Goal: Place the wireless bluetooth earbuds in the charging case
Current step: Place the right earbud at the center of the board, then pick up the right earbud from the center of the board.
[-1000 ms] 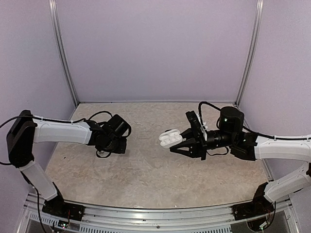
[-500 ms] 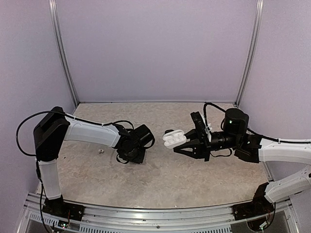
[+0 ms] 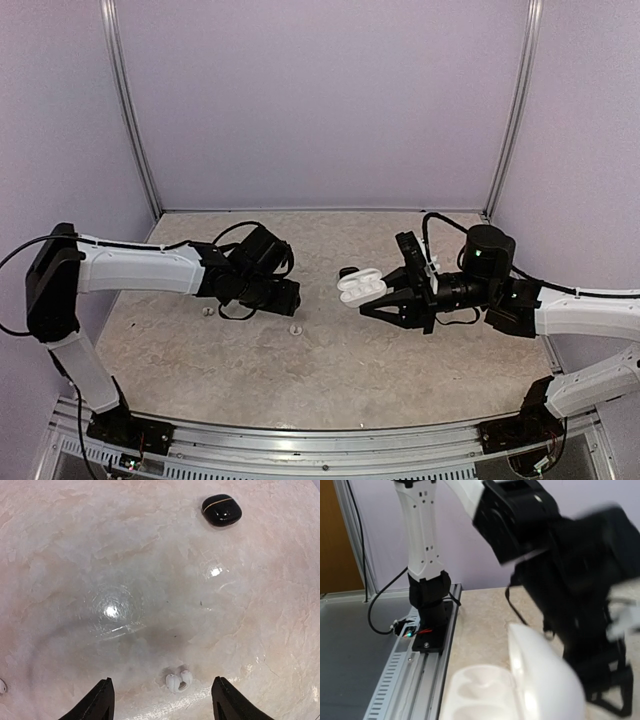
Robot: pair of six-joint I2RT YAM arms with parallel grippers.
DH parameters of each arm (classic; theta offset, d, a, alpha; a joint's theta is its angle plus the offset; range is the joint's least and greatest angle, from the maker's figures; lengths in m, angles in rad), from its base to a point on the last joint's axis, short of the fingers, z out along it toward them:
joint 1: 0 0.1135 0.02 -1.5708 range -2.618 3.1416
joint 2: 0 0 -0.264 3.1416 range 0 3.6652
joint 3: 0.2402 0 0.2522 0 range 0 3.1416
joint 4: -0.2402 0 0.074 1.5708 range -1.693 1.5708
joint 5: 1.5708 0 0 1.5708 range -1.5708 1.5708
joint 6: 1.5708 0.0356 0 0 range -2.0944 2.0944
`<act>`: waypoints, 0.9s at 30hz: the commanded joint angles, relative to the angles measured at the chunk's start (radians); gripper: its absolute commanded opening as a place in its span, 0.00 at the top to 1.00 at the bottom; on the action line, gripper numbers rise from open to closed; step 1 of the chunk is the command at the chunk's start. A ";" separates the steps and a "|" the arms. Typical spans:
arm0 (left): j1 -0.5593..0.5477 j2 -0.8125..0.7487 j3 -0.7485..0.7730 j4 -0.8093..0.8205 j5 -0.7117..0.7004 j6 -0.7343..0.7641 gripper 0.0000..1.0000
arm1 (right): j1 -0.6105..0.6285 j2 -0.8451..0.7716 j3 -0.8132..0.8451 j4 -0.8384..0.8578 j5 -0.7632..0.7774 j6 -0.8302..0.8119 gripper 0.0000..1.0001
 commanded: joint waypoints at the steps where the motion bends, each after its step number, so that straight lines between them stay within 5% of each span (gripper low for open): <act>1: 0.058 -0.125 -0.116 0.187 0.089 0.103 0.35 | -0.012 -0.024 -0.013 0.022 0.005 0.008 0.98; 7: 0.089 -0.172 -0.251 0.345 0.241 0.132 0.49 | -0.015 -0.022 -0.014 0.013 0.016 0.010 0.98; 11: -0.027 -0.217 -0.343 0.444 0.107 0.318 0.52 | -0.015 -0.024 -0.025 0.016 0.021 0.015 0.98; 16: -0.095 -0.242 -0.425 0.540 0.104 0.592 0.52 | -0.015 -0.025 -0.035 0.025 0.021 0.020 0.98; 27: -0.003 -0.177 -0.388 0.512 0.369 0.829 0.57 | -0.019 -0.024 -0.047 0.032 0.018 0.020 0.98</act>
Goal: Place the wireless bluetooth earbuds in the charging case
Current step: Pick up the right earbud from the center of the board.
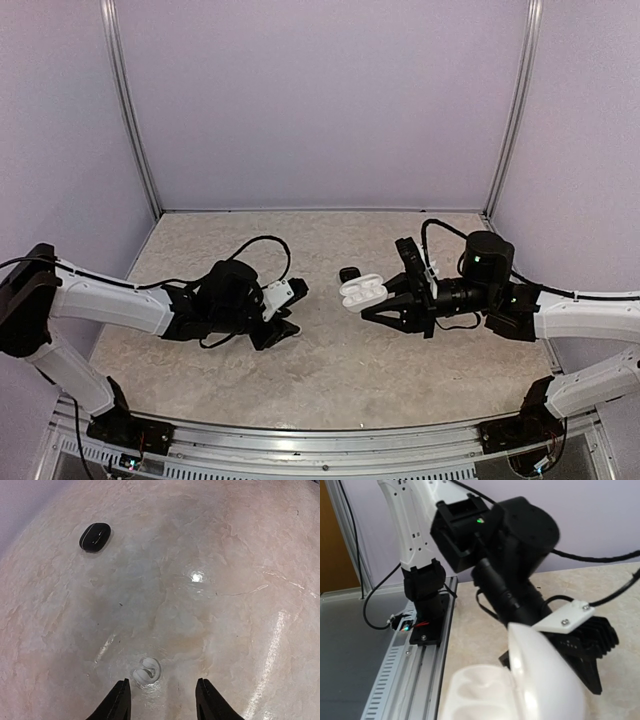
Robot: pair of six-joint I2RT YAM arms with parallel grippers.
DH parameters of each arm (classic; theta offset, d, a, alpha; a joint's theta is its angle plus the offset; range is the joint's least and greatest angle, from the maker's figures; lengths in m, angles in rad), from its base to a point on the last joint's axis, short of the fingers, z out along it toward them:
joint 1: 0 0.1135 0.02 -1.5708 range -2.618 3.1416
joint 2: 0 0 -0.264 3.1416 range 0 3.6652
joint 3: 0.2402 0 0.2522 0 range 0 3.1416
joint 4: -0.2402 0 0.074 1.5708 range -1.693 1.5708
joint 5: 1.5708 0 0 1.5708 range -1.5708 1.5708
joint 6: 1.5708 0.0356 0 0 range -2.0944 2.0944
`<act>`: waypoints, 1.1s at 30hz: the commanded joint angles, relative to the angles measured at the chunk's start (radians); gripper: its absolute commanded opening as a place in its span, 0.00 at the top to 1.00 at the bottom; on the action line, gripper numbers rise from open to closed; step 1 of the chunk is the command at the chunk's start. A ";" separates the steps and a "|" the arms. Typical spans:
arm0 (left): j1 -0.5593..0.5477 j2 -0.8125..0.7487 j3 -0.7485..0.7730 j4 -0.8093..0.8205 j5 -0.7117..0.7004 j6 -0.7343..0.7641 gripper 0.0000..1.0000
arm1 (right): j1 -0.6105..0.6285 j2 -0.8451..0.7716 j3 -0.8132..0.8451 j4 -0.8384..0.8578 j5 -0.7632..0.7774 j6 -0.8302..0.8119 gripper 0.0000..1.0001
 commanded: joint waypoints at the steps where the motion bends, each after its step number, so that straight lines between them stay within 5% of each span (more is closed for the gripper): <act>1: 0.045 0.056 0.055 -0.017 0.172 0.108 0.58 | -0.013 -0.022 -0.011 0.026 0.003 0.003 0.98; 13: 0.091 0.292 0.282 -0.240 0.263 0.196 0.73 | -0.015 -0.038 -0.024 0.020 0.011 0.006 0.97; 33: 0.109 0.322 0.271 -0.261 0.204 0.214 0.76 | -0.022 -0.031 -0.019 0.005 0.004 -0.005 0.97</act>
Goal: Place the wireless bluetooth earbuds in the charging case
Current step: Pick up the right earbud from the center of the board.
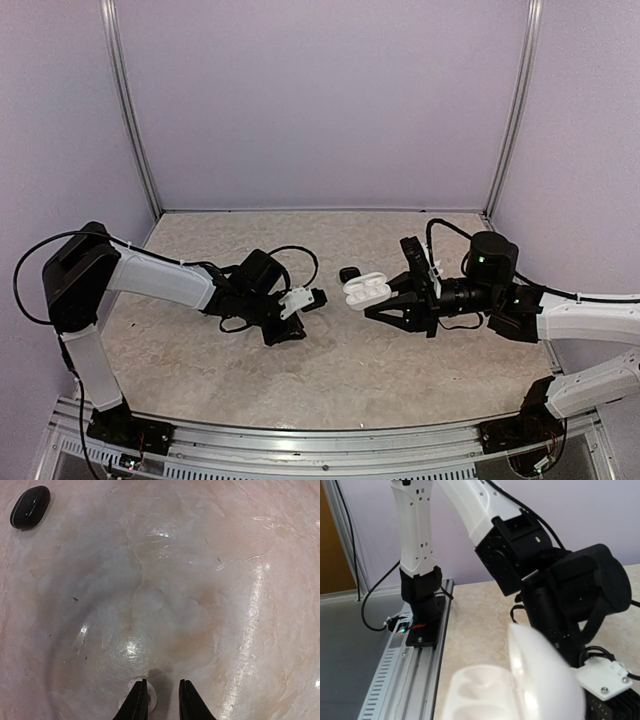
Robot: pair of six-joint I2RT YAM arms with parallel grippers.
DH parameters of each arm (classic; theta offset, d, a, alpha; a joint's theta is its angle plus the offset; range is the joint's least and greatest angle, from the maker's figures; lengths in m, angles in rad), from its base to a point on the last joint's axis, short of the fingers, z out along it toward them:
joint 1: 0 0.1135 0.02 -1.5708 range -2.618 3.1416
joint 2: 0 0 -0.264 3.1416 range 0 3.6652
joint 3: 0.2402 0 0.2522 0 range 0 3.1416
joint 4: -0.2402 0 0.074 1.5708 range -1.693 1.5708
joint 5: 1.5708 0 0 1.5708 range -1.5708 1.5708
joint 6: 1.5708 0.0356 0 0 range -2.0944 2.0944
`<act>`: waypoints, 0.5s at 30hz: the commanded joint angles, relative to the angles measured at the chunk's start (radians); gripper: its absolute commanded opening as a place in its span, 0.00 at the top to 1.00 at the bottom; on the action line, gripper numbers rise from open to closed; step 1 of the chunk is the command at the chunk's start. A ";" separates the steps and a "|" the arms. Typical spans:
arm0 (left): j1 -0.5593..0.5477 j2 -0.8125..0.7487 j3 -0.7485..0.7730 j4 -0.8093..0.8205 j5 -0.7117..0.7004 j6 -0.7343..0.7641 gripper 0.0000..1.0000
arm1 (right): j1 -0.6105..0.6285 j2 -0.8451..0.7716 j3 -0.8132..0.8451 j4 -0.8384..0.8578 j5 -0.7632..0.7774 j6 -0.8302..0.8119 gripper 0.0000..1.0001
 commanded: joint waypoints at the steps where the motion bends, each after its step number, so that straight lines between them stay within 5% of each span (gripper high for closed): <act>1: 0.010 0.012 0.000 -0.015 -0.020 0.020 0.76 | -0.010 -0.009 -0.004 -0.002 0.000 -0.005 0.97; 15: 0.020 0.067 0.060 -0.098 -0.088 0.028 0.75 | -0.018 -0.005 0.002 -0.009 -0.003 -0.010 0.97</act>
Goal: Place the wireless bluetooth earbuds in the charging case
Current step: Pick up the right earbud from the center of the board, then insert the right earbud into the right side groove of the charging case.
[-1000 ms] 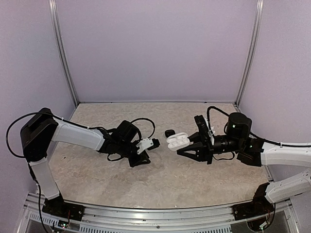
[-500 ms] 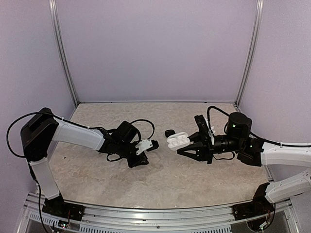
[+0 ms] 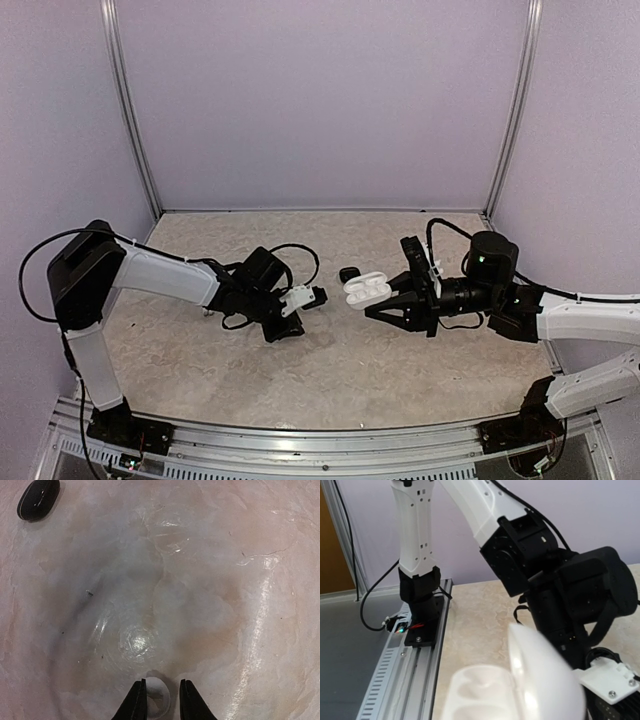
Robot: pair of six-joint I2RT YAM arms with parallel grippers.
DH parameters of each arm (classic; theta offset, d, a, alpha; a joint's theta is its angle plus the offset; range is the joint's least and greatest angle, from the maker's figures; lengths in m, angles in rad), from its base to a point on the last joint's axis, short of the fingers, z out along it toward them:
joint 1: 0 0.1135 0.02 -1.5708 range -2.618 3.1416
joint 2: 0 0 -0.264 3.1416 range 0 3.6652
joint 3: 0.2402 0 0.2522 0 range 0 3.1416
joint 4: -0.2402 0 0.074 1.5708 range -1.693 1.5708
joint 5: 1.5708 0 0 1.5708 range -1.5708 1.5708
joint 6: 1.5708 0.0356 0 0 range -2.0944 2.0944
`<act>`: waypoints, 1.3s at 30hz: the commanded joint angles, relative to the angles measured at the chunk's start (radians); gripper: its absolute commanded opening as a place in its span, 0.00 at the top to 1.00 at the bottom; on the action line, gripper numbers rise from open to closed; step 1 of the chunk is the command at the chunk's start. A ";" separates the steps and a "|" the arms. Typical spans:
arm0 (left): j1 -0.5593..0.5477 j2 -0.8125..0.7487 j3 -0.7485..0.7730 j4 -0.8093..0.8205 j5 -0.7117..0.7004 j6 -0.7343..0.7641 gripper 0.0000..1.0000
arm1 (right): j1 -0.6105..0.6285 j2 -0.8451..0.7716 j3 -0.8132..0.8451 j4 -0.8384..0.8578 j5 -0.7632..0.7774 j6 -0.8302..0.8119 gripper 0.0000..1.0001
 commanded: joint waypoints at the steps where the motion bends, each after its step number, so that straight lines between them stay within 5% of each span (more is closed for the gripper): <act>1: 0.009 0.041 0.026 -0.065 -0.038 0.011 0.75 | -0.013 -0.005 0.003 -0.008 -0.004 -0.009 0.97; 12: 0.030 0.047 0.048 -0.065 -0.044 0.022 0.76 | -0.015 -0.001 0.010 -0.009 -0.007 -0.005 0.97; 23: 0.035 -0.008 0.034 -0.024 -0.023 0.014 0.92 | -0.016 -0.010 0.008 -0.015 -0.002 -0.006 0.98; 39: -0.111 -0.507 0.067 -0.132 0.078 -0.082 0.89 | -0.015 -0.003 0.001 0.009 -0.011 -0.059 0.98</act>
